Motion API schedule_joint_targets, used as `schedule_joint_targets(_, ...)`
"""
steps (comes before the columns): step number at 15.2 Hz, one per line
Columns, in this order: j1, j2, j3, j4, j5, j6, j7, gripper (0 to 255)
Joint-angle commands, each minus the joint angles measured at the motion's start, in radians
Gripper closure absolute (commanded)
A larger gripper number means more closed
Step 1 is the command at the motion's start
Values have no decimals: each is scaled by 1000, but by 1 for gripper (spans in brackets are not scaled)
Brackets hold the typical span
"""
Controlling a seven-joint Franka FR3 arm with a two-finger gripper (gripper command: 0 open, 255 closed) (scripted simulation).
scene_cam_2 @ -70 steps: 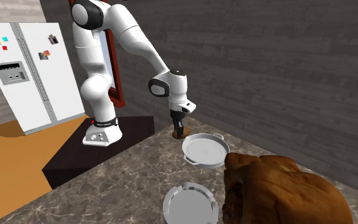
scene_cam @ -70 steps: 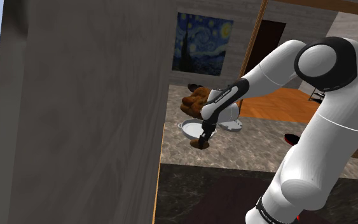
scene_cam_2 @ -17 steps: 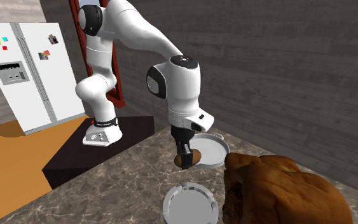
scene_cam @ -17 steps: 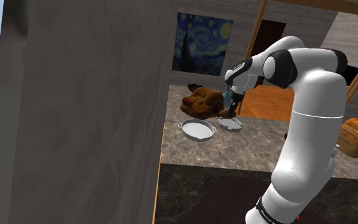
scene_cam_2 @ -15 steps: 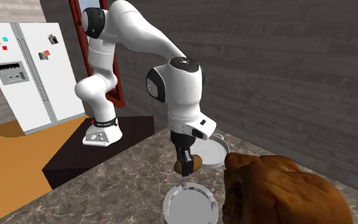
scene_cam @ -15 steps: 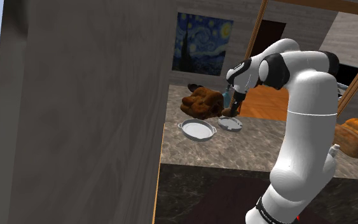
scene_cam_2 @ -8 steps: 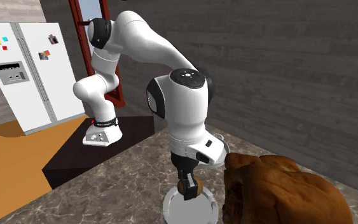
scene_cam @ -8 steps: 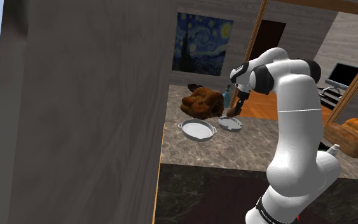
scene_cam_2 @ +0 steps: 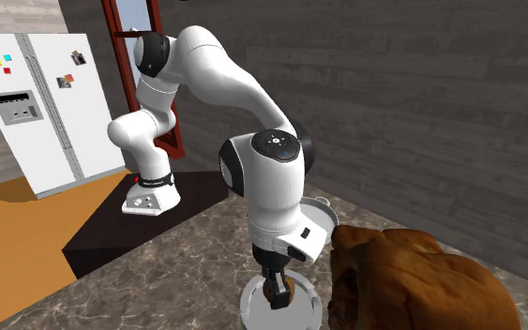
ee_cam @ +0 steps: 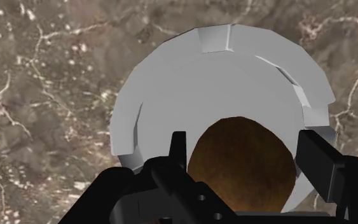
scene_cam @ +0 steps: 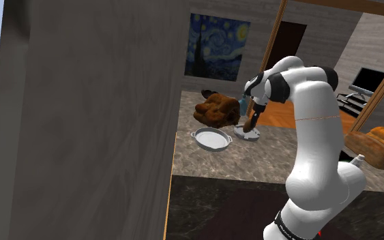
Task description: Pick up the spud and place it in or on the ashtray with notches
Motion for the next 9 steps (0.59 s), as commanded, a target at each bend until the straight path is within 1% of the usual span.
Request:
schedule_joint_targets(1, -4, 14, 6, -6, 9, 19, -6, 255)
schedule_joint_targets(3, -7, 28, 12, -11, 17, 36, -11, 255)
schedule_joint_targets(9, -6, 28, 11, -11, 18, 36, -11, 255)
